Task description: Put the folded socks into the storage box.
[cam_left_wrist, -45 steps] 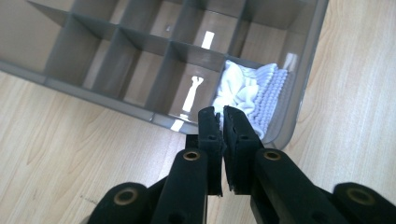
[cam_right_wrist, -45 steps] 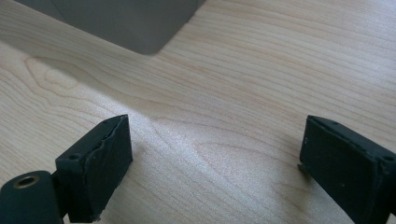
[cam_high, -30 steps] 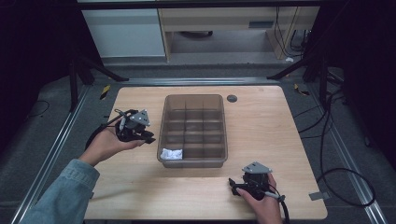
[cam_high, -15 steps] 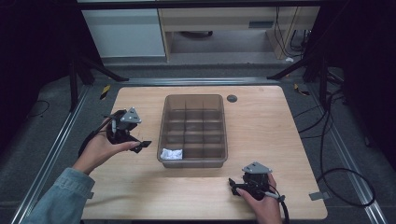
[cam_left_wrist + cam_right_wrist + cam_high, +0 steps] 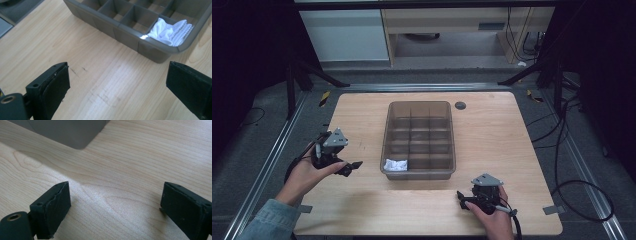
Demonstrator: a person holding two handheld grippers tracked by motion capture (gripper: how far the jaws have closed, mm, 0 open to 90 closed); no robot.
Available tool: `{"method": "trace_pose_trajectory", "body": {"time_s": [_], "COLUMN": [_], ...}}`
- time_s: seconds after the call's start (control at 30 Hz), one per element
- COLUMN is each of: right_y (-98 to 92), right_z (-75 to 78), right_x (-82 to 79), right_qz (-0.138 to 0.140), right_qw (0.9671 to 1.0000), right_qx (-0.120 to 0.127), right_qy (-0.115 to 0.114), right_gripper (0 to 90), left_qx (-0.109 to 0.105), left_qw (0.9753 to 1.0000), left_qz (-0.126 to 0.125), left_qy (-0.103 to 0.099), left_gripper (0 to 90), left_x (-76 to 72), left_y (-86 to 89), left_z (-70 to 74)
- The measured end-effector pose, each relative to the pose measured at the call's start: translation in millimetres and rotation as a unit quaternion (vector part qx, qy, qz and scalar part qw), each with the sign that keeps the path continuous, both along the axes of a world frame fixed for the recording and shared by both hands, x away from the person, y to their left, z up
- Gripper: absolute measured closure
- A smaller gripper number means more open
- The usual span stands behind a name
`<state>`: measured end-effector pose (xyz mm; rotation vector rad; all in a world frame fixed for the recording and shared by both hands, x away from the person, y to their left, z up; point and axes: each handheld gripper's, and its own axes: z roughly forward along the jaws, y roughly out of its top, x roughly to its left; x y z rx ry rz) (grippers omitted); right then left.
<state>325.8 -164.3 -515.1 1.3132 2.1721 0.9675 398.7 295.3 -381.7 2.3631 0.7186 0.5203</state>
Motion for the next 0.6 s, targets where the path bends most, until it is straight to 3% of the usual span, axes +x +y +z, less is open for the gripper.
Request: {"method": "trace_pose_trajectory", "body": {"time_s": [0.3,0.4,0.6], "right_y": [0.0,0.0,0.0], "right_z": [0.0,0.0,0.0], "right_x": [0.0,0.0,0.0], "right_qz": [0.0,0.0,0.0], "right_qw": [1.0,1.0,1.0], "right_qx": [0.0,0.0,0.0], "right_qy": [0.0,0.0,0.0], "right_gripper": [9.4,9.4,9.5], "left_qx": [0.0,0.015,0.006], "left_qw": [0.9994,0.9988,0.9975], "left_qz": [0.031,0.042,0.052], "left_qy": [0.013,0.019,0.046], "left_gripper": [5.0,5.0,5.1], "left_x": [-16.6,-16.1,-8.8], "left_y": [14.3,18.5,23.2], "left_z": [-25.7,-38.0,-64.6]}}
